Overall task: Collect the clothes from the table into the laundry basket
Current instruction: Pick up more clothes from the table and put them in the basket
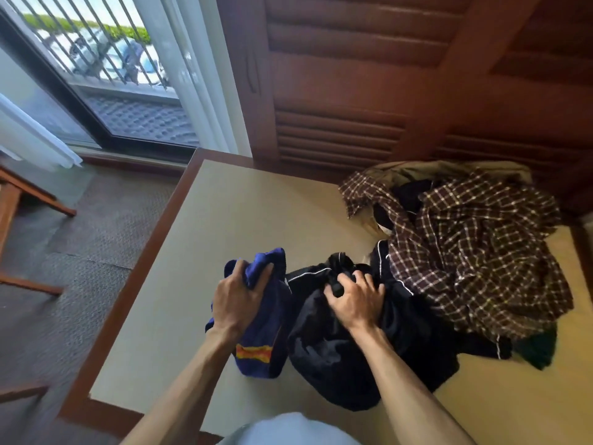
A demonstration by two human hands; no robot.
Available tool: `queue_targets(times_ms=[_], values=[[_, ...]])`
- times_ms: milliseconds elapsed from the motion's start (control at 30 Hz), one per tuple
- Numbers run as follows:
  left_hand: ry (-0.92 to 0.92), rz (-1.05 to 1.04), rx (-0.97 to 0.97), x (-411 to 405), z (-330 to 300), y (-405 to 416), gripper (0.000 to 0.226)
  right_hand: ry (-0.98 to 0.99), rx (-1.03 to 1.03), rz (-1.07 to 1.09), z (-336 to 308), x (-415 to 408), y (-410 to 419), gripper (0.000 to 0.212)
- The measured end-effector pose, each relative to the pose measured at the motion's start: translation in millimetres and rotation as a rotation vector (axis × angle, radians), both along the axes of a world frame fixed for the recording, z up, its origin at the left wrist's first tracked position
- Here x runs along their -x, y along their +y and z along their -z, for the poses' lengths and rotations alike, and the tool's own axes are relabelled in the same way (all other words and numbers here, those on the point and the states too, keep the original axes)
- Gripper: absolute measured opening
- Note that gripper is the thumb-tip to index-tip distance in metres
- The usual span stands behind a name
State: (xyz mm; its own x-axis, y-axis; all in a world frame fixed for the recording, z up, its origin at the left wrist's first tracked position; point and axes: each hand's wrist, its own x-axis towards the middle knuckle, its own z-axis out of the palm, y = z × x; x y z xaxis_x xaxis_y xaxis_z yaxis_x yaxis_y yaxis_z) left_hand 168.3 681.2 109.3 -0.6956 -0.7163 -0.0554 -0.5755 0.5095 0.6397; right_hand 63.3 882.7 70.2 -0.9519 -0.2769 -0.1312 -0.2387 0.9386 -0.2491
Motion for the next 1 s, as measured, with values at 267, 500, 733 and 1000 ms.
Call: queue_targets(times_ms=[267,500,733,1000], values=[[0.003,0.179,0.079,-6.4,-67.5,54.0,0.056,0.201,0.287,0.295,-60.0,-52.5,90.7,0.048],[0.066,0.546,0.050,-5.8,-88.3,147.0,0.053,0.236,0.432,0.619,-96.1,-120.7,173.9,0.066],[0.147,0.947,-0.049,-39.9,-101.4,227.1,0.049,0.447,0.380,0.900,-133.5,-243.5,236.1,0.035],[0.156,1.307,-0.147,-110.1,-112.9,331.7,0.038,0.612,0.246,1.288,-145.6,-392.8,295.2,0.030]])
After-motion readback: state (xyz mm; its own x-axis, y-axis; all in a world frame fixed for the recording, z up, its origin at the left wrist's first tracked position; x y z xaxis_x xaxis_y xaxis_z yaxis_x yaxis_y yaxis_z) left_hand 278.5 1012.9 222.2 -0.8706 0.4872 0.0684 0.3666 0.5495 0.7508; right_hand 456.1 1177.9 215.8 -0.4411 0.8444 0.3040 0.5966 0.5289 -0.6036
